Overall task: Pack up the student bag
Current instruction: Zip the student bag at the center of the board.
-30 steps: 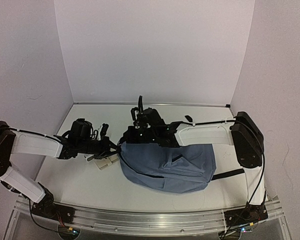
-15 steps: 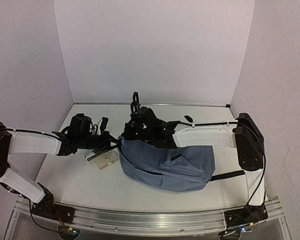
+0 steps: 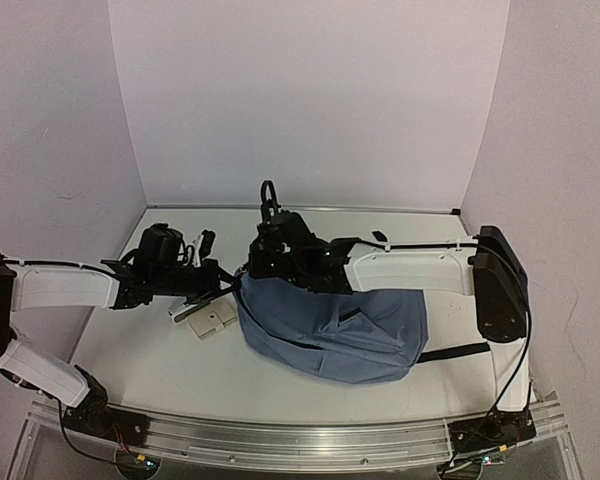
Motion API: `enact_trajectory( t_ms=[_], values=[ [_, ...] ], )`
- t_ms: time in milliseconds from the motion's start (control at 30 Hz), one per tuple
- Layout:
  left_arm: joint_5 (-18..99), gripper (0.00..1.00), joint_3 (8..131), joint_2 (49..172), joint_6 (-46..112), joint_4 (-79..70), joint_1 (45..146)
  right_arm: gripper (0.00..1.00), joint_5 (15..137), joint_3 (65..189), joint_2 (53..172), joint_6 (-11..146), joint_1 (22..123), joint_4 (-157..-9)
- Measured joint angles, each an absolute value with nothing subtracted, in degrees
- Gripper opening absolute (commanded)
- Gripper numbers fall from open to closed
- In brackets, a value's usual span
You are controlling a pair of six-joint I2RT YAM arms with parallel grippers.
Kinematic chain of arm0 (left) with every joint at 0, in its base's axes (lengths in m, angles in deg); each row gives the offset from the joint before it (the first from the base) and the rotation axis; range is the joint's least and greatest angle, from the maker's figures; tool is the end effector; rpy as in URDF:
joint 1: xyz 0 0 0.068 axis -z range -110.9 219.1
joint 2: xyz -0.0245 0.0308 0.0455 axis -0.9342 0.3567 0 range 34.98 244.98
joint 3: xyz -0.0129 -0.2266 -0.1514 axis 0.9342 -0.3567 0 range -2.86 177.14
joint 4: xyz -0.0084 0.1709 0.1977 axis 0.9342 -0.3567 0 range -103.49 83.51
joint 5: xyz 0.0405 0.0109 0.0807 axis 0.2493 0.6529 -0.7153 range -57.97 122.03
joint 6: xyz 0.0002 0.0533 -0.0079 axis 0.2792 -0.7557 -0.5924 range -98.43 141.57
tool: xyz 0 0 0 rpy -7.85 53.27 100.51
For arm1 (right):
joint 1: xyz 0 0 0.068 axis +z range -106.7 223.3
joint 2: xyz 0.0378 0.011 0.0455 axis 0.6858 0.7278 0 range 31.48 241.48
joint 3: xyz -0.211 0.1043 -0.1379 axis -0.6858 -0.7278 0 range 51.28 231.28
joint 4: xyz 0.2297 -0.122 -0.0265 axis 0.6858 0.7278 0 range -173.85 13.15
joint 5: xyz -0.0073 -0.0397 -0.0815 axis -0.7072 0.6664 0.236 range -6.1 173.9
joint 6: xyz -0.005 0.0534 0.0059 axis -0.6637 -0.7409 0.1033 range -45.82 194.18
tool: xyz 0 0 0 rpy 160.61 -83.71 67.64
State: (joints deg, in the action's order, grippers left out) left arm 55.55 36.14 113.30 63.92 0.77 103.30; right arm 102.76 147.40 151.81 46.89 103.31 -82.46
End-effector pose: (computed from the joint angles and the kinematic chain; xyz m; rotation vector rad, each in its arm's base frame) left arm 0.2273 -0.1717 0.2067 0.1017 2.3309 -1.1737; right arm 0.2591 0.4260 0.2491 -0.3700 2.0175 0.6417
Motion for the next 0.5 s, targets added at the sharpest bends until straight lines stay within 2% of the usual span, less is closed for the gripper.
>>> enact_trajectory(
  t_ms=[200,233,333,500],
  values=[
    [55.2,0.0,36.1,112.7,63.7,-0.5,103.3,0.0,101.9,147.4,151.8,47.3,103.2,-82.5],
    [55.2,0.0,36.1,112.7,63.5,-0.8,103.3,0.03,100.5,147.4,151.8,47.8,103.0,-82.7],
    [55.4,0.04,36.2,112.7,62.6,-3.3,103.2,0.46,91.3,148.1,151.8,49.9,101.1,-82.4],
    [57.0,0.12,37.0,113.3,59.3,-10.2,102.7,0.64,84.2,148.1,149.3,50.8,95.7,-82.6]
  ],
)
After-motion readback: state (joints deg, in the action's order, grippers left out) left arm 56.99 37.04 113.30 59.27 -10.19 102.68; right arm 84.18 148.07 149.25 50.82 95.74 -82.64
